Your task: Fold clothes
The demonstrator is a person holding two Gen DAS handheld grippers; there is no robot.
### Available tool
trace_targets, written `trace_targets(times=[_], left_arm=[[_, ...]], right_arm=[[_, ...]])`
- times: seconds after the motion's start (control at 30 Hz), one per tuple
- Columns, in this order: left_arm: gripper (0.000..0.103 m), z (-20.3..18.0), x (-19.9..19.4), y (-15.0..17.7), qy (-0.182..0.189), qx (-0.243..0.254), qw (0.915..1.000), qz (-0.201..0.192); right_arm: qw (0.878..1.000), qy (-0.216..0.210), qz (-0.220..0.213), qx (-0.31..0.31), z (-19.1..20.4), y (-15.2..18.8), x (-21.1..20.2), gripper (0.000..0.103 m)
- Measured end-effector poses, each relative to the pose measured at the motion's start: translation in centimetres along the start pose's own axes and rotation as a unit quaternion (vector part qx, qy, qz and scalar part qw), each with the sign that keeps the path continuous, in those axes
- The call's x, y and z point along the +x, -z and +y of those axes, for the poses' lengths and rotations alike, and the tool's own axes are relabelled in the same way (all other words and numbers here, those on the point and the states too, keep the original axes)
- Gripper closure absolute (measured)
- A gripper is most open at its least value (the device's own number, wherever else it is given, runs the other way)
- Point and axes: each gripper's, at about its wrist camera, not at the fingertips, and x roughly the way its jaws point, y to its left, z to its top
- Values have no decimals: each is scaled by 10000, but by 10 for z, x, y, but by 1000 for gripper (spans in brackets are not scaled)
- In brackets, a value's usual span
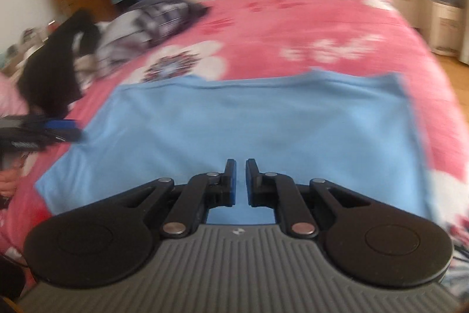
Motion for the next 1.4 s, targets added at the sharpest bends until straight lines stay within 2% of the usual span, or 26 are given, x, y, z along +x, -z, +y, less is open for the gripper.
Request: trace_targets(times=[0.07,0.13,0.2,0.33,0.4,0.47,0.53,0.6,0.7,0.8,0.87,0.93,1.0,1.1,1.13,1.2,1.27,1.3,1.33,1.37,1.4], left_arm=[[46,10,14,3,-294,-108,9994,130],[47,35,13,4,-430,-514,9977,77],[49,58,9,3,-798,-772,9938,72],[46,93,-1,-2,-1126,-1277,9854,-63],[46,94,-6,-9,-998,-1405,9847,-272],[46,82,-3,-18,-667,-1332,9882,-366],[44,68,10,-26,-240,-1315,9907,-253],[44,59,31,-32,6,-1356,9908,40],[45,67,51,-35,-164,-1413,9898,85],[47,89,48,-36,-290,-1758,9840,-70],[48,98,46,-38,-478,-1811,9822,-133],[46,100,39,-41,-724,-1780,9811,-232],[45,93,31,-44,-806,-1690,9816,-388],[42,73,26,-49,-473,-1498,9858,-601],[40,67,30,-51,-367,-1369,9882,-574],[39,57,47,-54,-399,-1156,9922,-255],[40,57,65,-54,-731,-1121,9910,50],[42,62,68,-54,-813,-1249,9888,74],[45,69,66,-55,-808,-1470,9858,8],[45,75,60,-55,-844,-1642,9828,-69],[44,81,52,-57,-913,-1777,9797,-156]], right_arm=[[9999,-96,16,-139,6,-2,8,96],[9994,-191,33,-279,11,-4,16,96],[9998,166,-40,-124,-12,-3,8,96],[9944,839,-246,592,-68,-3,-19,96],[9939,859,-363,592,-69,-5,-24,96],[9950,720,-429,545,-63,-9,-23,96],[9977,356,-381,434,-50,-13,-9,96],[9992,125,-279,272,-42,-19,9,96],[9996,4,-163,234,-44,-26,33,97],[9976,355,-267,536,-76,-33,38,102],[9938,734,-422,720,-95,-37,28,102],[9879,1127,-580,891,-113,-41,17,96],[9862,1080,-699,1038,-119,-42,10,96],[9903,678,-673,1007,-107,-42,13,96],[9920,521,-638,955,-102,-42,17,96],[9935,398,-570,905,-99,-45,27,96],[9886,746,-524,1198,-115,-48,35,98],[9851,936,-501,1355,-123,-49,39,99],[9805,1136,-573,1497,-129,-50,34,103],[9752,1337,-660,1635,-133,-50,27,103],[9692,1536,-746,1772,-138,-51,20,98]])
